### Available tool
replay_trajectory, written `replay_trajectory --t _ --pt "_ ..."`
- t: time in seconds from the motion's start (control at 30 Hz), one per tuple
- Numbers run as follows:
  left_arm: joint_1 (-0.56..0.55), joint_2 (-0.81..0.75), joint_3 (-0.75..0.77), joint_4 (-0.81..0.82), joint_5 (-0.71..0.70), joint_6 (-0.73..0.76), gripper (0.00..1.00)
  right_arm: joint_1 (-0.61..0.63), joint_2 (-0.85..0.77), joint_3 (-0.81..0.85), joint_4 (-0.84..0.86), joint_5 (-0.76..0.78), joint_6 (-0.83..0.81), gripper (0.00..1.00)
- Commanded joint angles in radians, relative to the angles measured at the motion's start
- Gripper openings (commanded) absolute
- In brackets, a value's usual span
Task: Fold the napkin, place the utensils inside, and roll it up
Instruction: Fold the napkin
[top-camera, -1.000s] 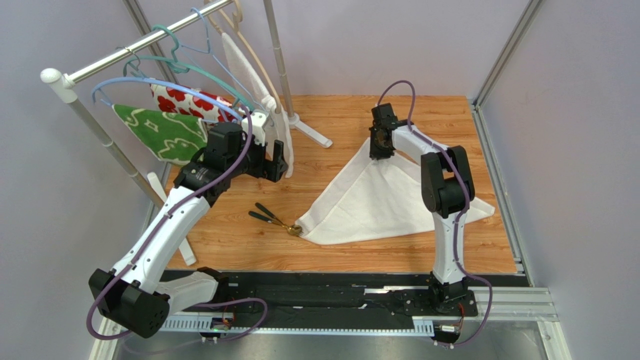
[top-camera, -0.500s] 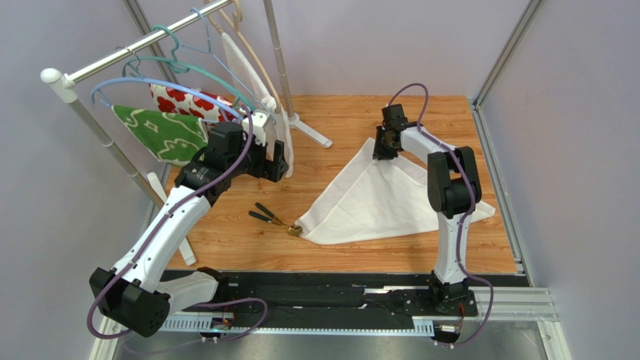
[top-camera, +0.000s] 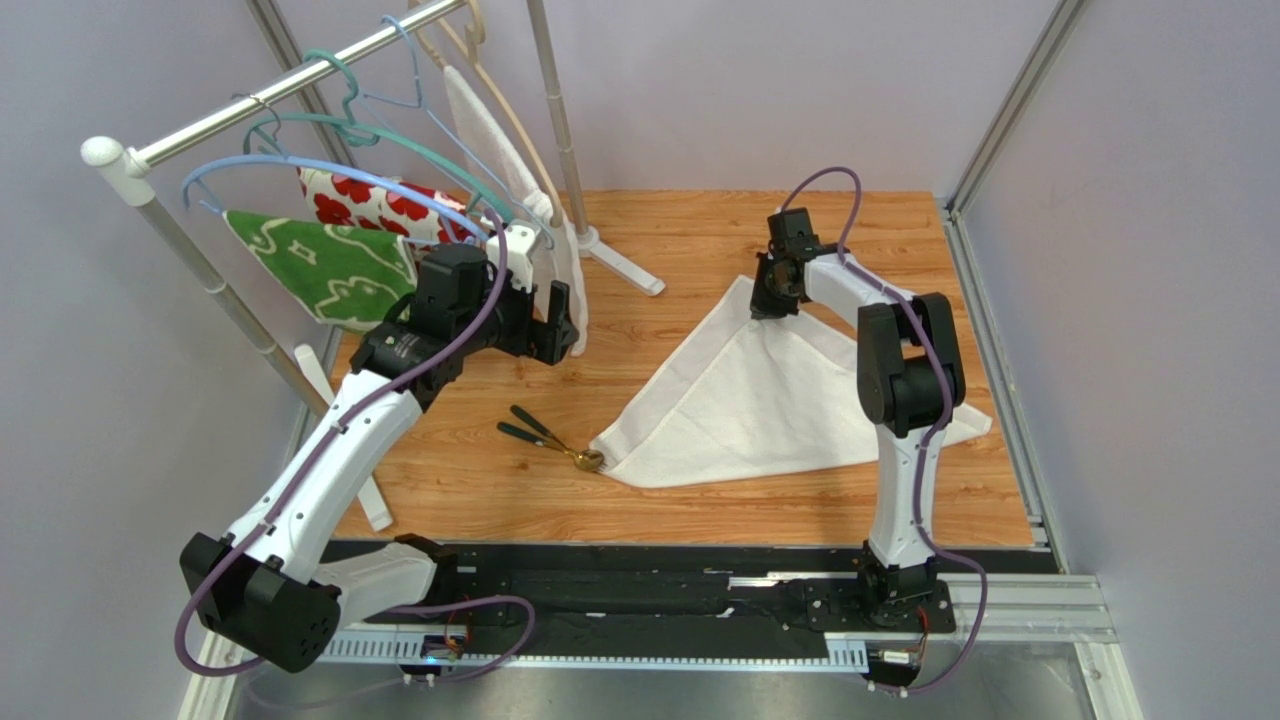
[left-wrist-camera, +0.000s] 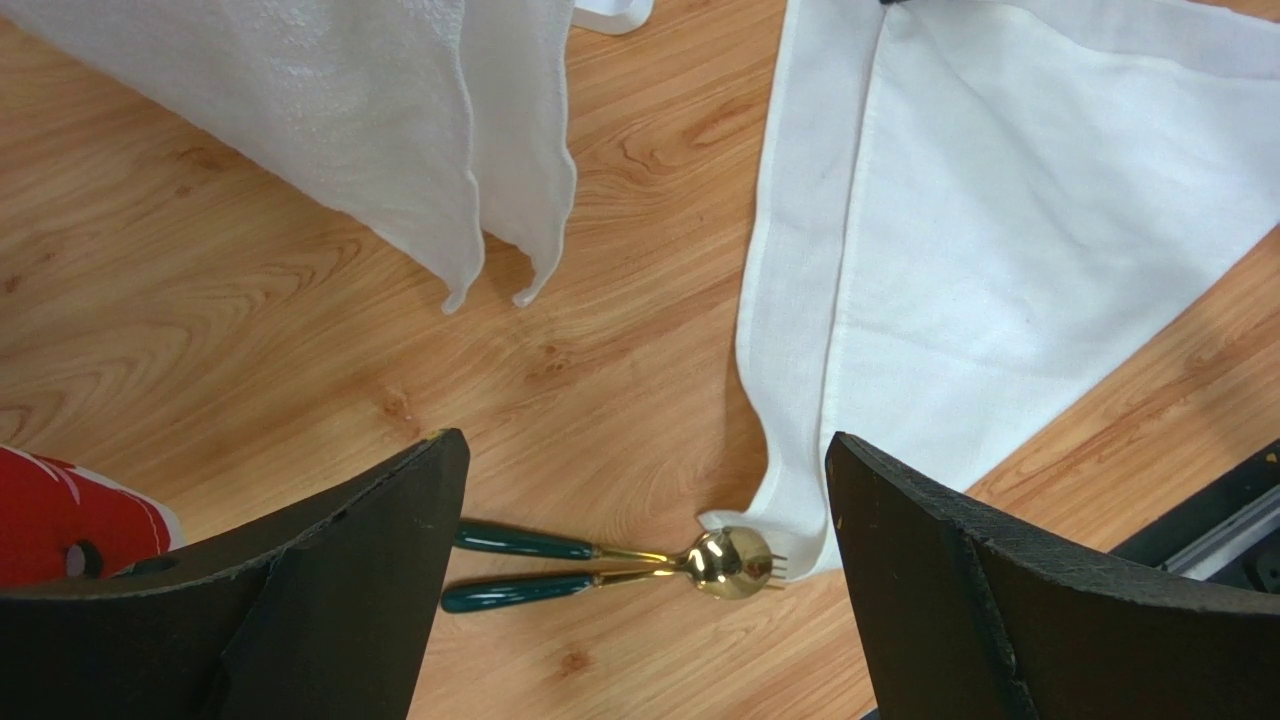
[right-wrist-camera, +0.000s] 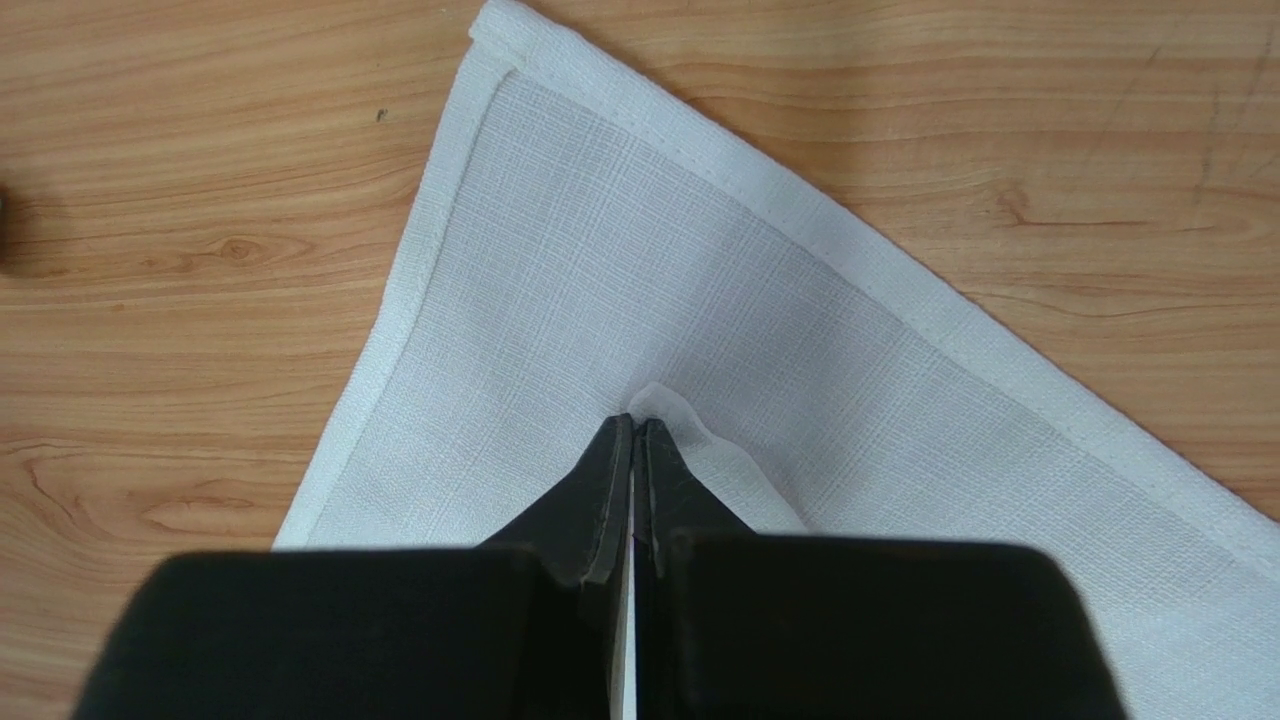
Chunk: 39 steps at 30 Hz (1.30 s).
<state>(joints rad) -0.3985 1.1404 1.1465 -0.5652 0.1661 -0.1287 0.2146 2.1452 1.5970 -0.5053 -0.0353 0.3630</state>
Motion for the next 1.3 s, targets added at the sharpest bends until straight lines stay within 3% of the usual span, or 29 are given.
replay_trajectory --t 0.0,0.3,0.7,0.93,1.27 --pt "0.004 0.002 0.007 0.005 0.013 -0.003 0.98 -0.003 -0.057 -0.025 -0.003 0.028 0.002 0.0" --pt "0.004 -0.004 0.009 0.007 0.016 -0.005 0.98 0.006 -0.179 -0.039 0.014 0.107 0.025 0.0" --pt "0.004 -0.01 0.009 0.004 -0.002 -0.003 0.98 0.011 -0.039 0.144 -0.001 0.124 0.037 0.0" --pt "0.004 -0.039 0.002 0.004 -0.085 0.004 0.98 0.02 0.045 0.236 -0.012 0.135 0.037 0.0" --pt "0.004 -0.05 0.001 0.002 -0.125 0.008 0.98 0.048 0.088 0.317 -0.006 0.184 0.037 0.0"
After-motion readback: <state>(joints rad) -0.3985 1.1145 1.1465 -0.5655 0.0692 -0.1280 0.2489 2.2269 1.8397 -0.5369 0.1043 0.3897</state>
